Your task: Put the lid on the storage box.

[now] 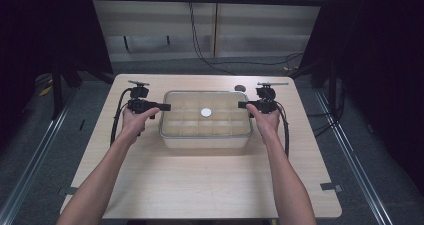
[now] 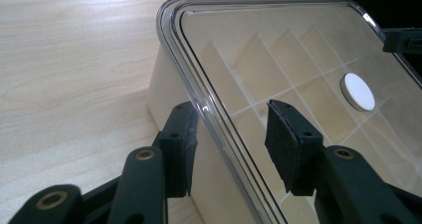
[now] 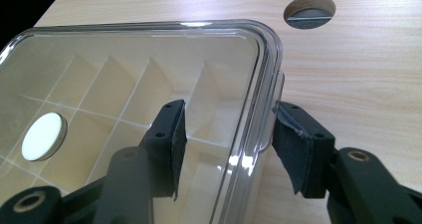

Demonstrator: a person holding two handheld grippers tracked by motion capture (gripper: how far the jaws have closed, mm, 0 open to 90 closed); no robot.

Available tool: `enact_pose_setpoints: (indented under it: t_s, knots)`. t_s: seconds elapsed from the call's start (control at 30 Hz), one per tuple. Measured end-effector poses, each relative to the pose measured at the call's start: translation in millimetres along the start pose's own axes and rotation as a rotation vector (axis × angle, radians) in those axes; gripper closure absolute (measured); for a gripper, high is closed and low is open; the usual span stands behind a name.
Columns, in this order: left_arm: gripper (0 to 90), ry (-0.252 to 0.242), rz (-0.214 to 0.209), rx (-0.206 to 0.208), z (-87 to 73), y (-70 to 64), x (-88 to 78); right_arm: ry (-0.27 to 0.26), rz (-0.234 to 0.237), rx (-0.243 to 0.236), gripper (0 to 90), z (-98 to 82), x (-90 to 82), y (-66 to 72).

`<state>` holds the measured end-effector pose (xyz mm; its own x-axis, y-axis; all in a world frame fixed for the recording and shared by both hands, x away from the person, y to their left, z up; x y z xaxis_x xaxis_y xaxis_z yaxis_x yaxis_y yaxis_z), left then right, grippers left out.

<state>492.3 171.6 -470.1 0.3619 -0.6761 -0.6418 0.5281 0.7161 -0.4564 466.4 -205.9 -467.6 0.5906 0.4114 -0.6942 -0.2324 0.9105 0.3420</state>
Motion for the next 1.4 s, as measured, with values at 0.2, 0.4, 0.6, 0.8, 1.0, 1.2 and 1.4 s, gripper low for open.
enact_pose_setpoints:
  t_s: [0.2, 0.4, 0.6, 0.8, 1.0, 1.2, 1.4]
  knots:
    - [55.0, -0.001, -0.004, -0.010, -2.2, -0.5, -0.2, 0.004, -0.008, 0.004, 45.7, -1.1, 0.3, 2.6]
    - [54.0, -0.006, 0.038, 0.028, -3.6, -2.8, -3.6, 0.007, -0.007, -0.006, 45.9, -1.8, -1.2, 2.4]
    - [56.7, -0.016, 0.057, 0.051, -4.3, -5.1, -5.9, -0.008, -0.016, 0.009, 46.2, -1.9, 0.6, 3.7]
    - [58.6, -0.019, 0.033, 0.042, -7.7, -4.4, -7.5, -0.013, 0.004, 0.017, 45.1, -3.6, 0.3, 2.5]
    - [55.8, -0.040, 0.008, 0.044, -13.7, -7.5, -14.3, -0.012, 0.018, 0.000, 34.2, -4.6, -4.1, 5.4]
    - [53.2, -0.044, 0.001, 0.098, -17.1, -15.8, -31.8, -0.052, 0.036, -0.022, 30.7, -3.3, -21.6, 9.9]
    - [49.1, -0.068, 0.000, 0.121, -17.9, -21.4, -47.2, -0.077, 0.050, -0.047, 30.3, -3.2, -38.3, 14.6]
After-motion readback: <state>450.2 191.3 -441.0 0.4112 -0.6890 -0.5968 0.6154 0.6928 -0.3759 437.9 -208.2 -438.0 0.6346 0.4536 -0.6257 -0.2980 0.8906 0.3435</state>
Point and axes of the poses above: each handheld gripper's, and its own axes: x roughly forward along the jaws, z roughly out of its top, y roughly to its left, the point moved 4 cm from there along x, roughly forward along the jaws, and after that the axes turned 3 degrees about y, right-handed, at the moved point
